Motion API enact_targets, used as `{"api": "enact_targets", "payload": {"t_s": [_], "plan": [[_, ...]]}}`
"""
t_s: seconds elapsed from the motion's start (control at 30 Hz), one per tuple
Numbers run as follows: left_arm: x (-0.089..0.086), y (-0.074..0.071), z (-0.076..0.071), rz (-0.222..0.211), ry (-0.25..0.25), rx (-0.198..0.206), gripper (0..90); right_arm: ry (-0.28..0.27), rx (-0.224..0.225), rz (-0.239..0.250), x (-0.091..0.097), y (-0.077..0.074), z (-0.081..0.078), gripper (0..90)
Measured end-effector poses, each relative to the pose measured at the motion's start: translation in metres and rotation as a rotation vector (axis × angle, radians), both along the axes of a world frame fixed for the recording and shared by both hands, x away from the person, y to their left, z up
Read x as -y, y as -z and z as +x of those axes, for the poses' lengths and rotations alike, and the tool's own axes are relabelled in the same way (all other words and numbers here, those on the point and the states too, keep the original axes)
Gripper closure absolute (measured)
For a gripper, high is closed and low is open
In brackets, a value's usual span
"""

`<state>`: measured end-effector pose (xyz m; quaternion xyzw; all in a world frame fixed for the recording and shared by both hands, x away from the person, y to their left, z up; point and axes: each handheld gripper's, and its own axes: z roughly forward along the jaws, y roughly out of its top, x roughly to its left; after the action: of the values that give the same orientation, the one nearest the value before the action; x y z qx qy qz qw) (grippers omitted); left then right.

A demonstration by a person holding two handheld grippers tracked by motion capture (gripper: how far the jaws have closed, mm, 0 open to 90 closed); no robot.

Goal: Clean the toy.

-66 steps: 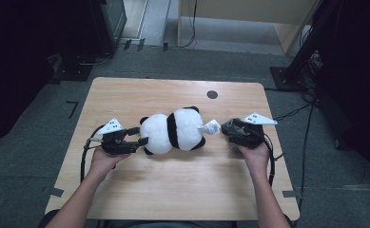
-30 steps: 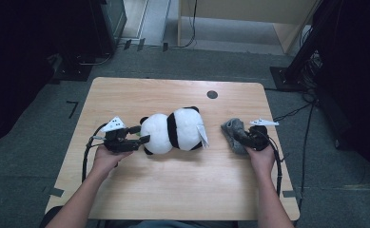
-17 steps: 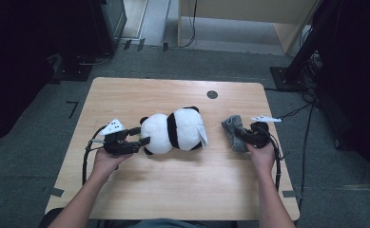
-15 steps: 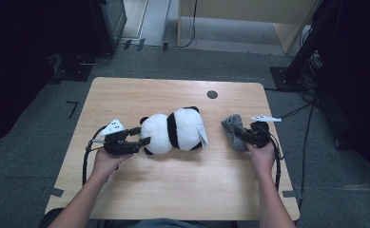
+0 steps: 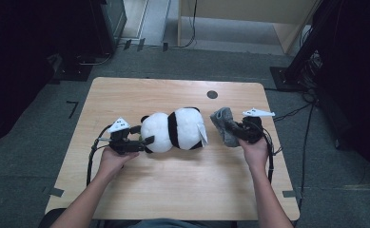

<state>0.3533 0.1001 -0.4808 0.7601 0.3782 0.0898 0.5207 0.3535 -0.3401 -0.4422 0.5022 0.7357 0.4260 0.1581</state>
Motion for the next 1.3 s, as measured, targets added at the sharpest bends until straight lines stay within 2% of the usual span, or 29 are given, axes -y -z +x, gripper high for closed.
{"api": "enact_targets", "payload": {"t_s": [0.07,0.1,0.17,0.2,0.33,0.4,0.47,0.5,0.53,0.6,0.63,0.7,0.83,0.93,1.03,1.2,1.3], "plan": [[0.001,0.002,0.000,0.006,0.009,0.035,17.9,-0.016,0.016,-0.003,-0.005,-0.007,0.000,77.2],[0.001,0.003,0.001,0.002,0.004,0.023,17.6,-0.022,0.023,-0.002,-0.007,-0.010,0.000,77.2],[0.000,0.006,0.006,-0.029,-0.014,-0.051,10.7,-0.037,0.038,0.005,-0.011,-0.018,0.000,77.2],[-0.001,0.008,0.007,-0.044,-0.005,-0.067,10.7,-0.041,0.044,0.007,-0.013,-0.022,0.000,77.2],[-0.001,0.010,0.008,-0.036,0.013,-0.037,10.8,-0.085,0.067,0.025,-0.025,-0.038,0.002,77.2],[0.000,0.011,0.007,0.004,0.041,0.009,9.8,-0.113,0.074,0.040,-0.033,-0.044,0.003,77.2],[0.003,0.013,0.007,0.053,0.098,0.048,7.3,-0.145,0.070,0.051,-0.043,-0.047,0.005,77.2],[0.004,0.014,0.007,0.065,0.103,0.057,5.6,-0.160,0.063,0.047,-0.050,-0.047,0.007,77.2],[0.005,0.015,0.007,0.066,0.095,0.047,4.9,-0.169,0.063,0.041,-0.054,-0.046,0.008,77.2],[0.004,0.016,0.008,0.050,0.091,0.028,7.7,-0.179,0.060,0.017,-0.062,-0.042,0.009,77.2],[0.003,0.015,0.008,0.041,0.093,0.028,12.6,-0.175,0.062,0.012,-0.064,-0.040,0.010,77.2],[0.003,0.015,0.008,0.031,0.089,0.015,17.7,-0.161,0.066,0.026,-0.064,-0.042,0.011,77.3],[0.004,0.013,0.007,0.035,0.074,0.008,29.1,-0.185,0.107,0.067,-0.072,-0.063,0.011,77.2],[0.005,0.012,0.007,0.033,0.066,0.000,35.8,-0.228,0.120,0.085,-0.097,-0.080,0.017,77.2],[0.004,0.012,0.006,0.037,0.066,0.003,38.4,-0.253,0.088,0.081,-0.128,-0.088,0.027,77.3],[0.004,0.011,0.005,0.038,0.064,0.002,40.6,-0.315,0.061,0.034,-0.181,-0.089,0.040,77.3],[0.004,0.011,0.005,0.037,0.063,-0.001,40.6,-0.339,0.035,0.013,-0.207,-0.085,0.048,77.2]]}}
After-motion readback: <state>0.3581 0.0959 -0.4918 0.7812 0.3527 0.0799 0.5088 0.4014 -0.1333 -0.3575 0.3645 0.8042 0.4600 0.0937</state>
